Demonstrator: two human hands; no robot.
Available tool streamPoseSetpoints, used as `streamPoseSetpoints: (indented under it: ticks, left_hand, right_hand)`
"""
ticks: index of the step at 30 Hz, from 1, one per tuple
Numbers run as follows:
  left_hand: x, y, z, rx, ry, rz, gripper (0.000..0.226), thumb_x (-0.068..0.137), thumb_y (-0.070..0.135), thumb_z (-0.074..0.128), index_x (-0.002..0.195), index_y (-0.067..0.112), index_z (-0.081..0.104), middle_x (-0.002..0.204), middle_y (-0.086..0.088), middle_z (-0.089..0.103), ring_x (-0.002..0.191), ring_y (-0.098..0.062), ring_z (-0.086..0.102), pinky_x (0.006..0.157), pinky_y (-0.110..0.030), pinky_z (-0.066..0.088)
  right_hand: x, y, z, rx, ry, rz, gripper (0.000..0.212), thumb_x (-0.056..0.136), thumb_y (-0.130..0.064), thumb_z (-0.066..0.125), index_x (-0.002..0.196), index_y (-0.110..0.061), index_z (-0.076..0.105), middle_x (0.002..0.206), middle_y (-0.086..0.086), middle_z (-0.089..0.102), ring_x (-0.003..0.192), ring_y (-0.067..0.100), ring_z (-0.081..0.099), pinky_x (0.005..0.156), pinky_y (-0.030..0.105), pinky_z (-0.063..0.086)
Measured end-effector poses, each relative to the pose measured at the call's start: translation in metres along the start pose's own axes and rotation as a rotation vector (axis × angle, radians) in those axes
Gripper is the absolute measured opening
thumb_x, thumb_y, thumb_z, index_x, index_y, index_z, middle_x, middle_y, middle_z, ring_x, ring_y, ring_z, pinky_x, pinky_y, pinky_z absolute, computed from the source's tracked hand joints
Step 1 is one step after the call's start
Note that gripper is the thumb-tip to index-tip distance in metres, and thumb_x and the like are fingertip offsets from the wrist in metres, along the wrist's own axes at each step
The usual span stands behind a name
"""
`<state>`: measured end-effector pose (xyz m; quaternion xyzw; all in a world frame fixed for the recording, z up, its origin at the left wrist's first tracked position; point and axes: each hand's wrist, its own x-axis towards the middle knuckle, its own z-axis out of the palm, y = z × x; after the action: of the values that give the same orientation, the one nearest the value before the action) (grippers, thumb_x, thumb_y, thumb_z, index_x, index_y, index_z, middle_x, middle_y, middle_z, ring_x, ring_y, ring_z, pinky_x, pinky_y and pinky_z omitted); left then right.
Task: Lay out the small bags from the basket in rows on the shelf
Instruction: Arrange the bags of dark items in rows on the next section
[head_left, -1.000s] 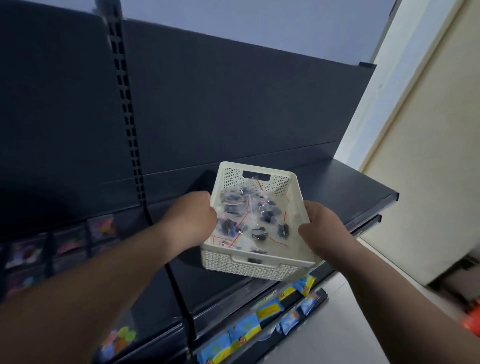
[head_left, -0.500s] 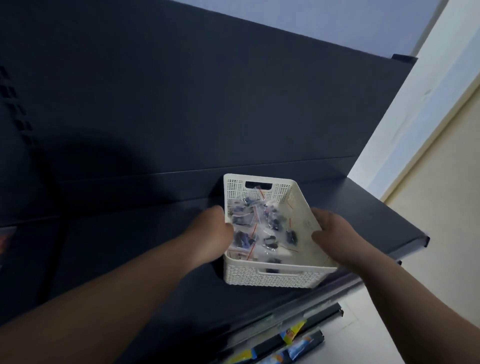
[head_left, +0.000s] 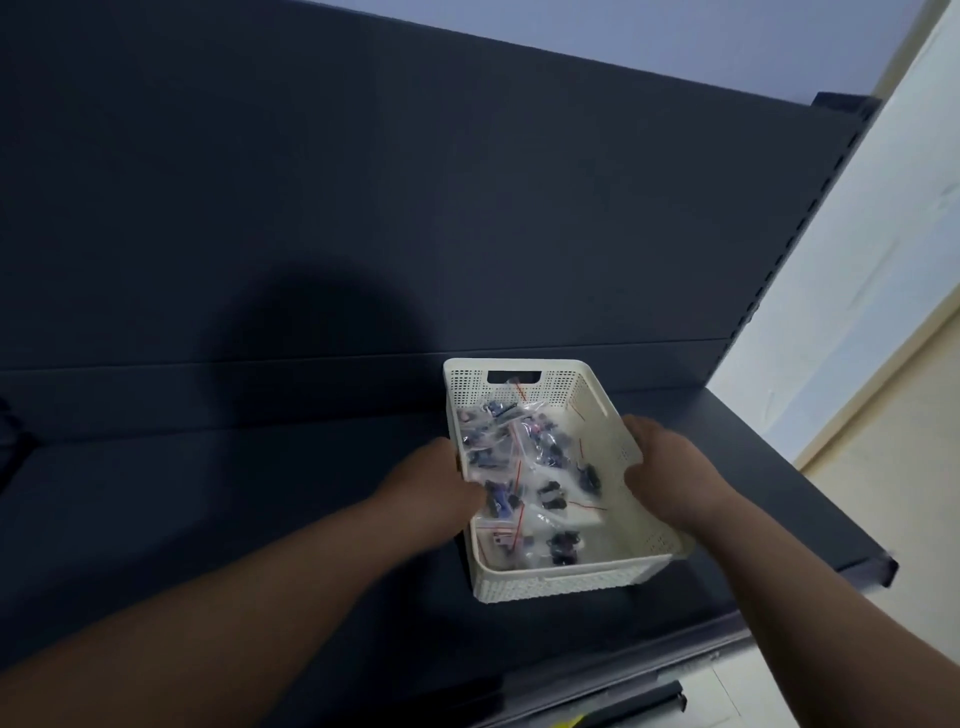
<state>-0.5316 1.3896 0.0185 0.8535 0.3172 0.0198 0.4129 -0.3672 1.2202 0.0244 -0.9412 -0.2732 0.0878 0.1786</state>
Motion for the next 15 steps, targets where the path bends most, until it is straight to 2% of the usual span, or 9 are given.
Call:
streamPoseSetpoints:
  ticks: [2, 4, 7, 10, 12, 14, 15]
  left_hand:
    - [0.004, 0.000, -0.006, 0.058, 0.026, -0.019, 0.014, 0.085, 0.032, 0.059, 0.083, 0.026, 0.046, 0.083, 0.010, 0.054, 0.076, -0.008, 0.054, 0.059, -0.024, 0.040]
    - [0.006, 0.000, -0.013, 0.127, 0.091, -0.007, 0.022, 0.085, 0.040, 0.057, 0.098, 0.024, 0.048, 0.084, 0.012, 0.052, 0.077, -0.008, 0.053, 0.061, -0.026, 0.041]
    - [0.007, -0.002, -0.022, 0.182, 0.155, 0.022, 0.045, 0.087, 0.043, 0.055, 0.124, 0.020, 0.045, 0.105, 0.004, 0.058, 0.094, -0.015, 0.057, 0.078, -0.029, 0.047]
    - [0.007, -0.013, -0.030, 0.194, 0.200, 0.006, 0.052, 0.088, 0.043, 0.055, 0.133, 0.020, 0.041, 0.122, 0.001, 0.055, 0.107, -0.017, 0.055, 0.087, -0.030, 0.046]
    - [0.006, -0.022, -0.035, 0.184, 0.214, -0.006, 0.052, 0.088, 0.043, 0.056, 0.132, 0.021, 0.042, 0.123, 0.001, 0.054, 0.107, -0.017, 0.055, 0.088, -0.030, 0.046]
    - [0.004, -0.030, -0.041, 0.165, 0.216, -0.015, 0.050, 0.088, 0.042, 0.056, 0.132, 0.022, 0.043, 0.123, 0.002, 0.054, 0.106, -0.015, 0.055, 0.088, -0.030, 0.047]
    - [0.003, -0.033, -0.045, 0.157, 0.218, -0.015, 0.049, 0.088, 0.042, 0.056, 0.131, 0.023, 0.044, 0.123, 0.003, 0.054, 0.106, -0.015, 0.055, 0.088, -0.029, 0.046]
  right_hand:
    - [0.002, -0.015, 0.002, -0.200, 0.102, -0.061, 0.057, 0.078, -0.010, 0.051, 0.133, -0.021, 0.041, 0.133, 0.004, 0.048, 0.118, 0.031, 0.045, 0.094, 0.041, 0.042]
    - [0.009, -0.035, 0.009, -0.212, 0.146, -0.228, 0.059, 0.082, -0.018, 0.055, 0.138, -0.023, 0.037, 0.142, 0.001, 0.039, 0.128, 0.029, 0.038, 0.102, 0.042, 0.036]
    - [0.025, -0.065, 0.032, -0.078, -0.032, -0.454, 0.063, 0.081, -0.025, 0.062, 0.139, -0.028, 0.039, 0.145, 0.000, 0.038, 0.133, 0.023, 0.034, 0.109, 0.031, 0.032]
    - [0.043, -0.081, 0.052, -0.189, -0.253, -0.445, 0.071, 0.078, -0.030, 0.069, 0.141, -0.029, 0.038, 0.151, 0.004, 0.030, 0.138, 0.025, 0.027, 0.112, 0.028, 0.026]
    - [0.050, -0.084, 0.063, -0.249, -0.259, -0.454, 0.053, 0.079, -0.023, 0.067, 0.130, -0.026, 0.053, 0.136, 0.004, 0.049, 0.128, 0.024, 0.043, 0.101, 0.024, 0.035]
    - [0.054, -0.084, 0.066, -0.143, -0.174, -0.447, 0.026, 0.080, -0.007, 0.060, 0.102, -0.020, 0.068, 0.101, -0.007, 0.062, 0.098, 0.014, 0.059, 0.078, 0.017, 0.039]
    - [0.055, -0.084, 0.065, -0.056, -0.141, -0.418, 0.022, 0.081, -0.003, 0.058, 0.092, -0.018, 0.069, 0.087, -0.015, 0.058, 0.081, 0.005, 0.058, 0.069, 0.014, 0.037]
